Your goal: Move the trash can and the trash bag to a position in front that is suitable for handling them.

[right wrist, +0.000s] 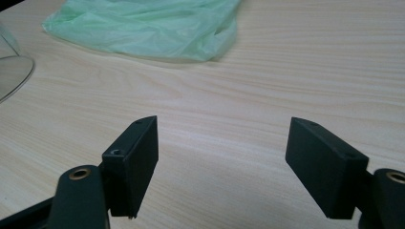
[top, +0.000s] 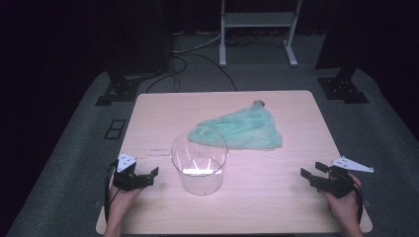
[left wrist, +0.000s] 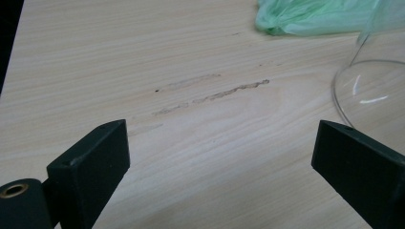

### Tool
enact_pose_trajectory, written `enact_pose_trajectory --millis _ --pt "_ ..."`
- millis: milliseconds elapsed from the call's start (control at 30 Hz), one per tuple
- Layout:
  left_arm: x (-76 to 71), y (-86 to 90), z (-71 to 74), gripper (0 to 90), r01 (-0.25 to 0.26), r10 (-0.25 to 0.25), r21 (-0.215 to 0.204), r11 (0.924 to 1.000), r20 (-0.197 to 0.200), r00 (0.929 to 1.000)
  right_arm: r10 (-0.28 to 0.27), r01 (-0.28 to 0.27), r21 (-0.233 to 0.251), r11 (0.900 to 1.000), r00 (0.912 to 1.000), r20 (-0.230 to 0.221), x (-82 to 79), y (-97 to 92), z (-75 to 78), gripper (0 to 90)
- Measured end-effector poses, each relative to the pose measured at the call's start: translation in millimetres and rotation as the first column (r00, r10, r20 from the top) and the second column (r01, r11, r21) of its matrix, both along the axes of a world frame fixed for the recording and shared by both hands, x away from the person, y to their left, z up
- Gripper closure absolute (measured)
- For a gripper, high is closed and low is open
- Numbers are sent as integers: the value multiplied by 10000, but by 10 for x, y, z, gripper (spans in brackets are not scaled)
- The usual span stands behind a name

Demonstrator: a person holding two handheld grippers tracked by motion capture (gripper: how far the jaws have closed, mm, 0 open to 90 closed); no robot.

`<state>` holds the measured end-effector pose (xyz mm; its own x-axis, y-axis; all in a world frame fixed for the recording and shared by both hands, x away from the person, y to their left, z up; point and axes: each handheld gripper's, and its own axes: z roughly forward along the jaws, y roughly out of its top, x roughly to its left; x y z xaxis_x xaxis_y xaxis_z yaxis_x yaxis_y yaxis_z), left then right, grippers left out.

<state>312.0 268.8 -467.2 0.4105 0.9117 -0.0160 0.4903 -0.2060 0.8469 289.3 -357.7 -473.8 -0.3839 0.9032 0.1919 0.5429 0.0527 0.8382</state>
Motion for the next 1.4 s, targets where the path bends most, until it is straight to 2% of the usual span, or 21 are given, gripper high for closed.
enact_pose_trajectory --millis 400,533,567,733,967,1033,1133,1400 --pt "119 -138 43 43 -56 56 -3 10000 -75 10000 -181 182 273 9995 9998 -35 -14 -61 -3 263" --pt "189 -229 44 43 272 -267 192 9994 -281 9992 -197 196 287 9994 9998 7 -15 -39 19 262" --pt "206 -255 44 43 335 -327 255 9991 -320 9990 -149 148 150 9998 9999 46 -15 -16 25 262" --pt "285 -386 74 43 572 -565 217 9981 -356 9978 -148 148 26 9999 9998 91 -23 3 32 261" --pt "285 -554 94 43 1025 -1000 465 9937 -521 9936 -209 206 164 9997 9997 154 -42 -33 45 262" --pt "284 -601 109 46 1021 -990 599 9930 -522 9937 -185 182 143 9997 9997 188 -45 -29 51 262" --pt "298 -649 112 47 1083 -1056 478 9930 -552 9929 -150 147 128 9998 9996 235 -52 -18 63 262" --pt "368 -881 129 47 1324 -1289 571 9896 -608 9898 -128 125 120 9998 9997 213 -50 -20 58 262"
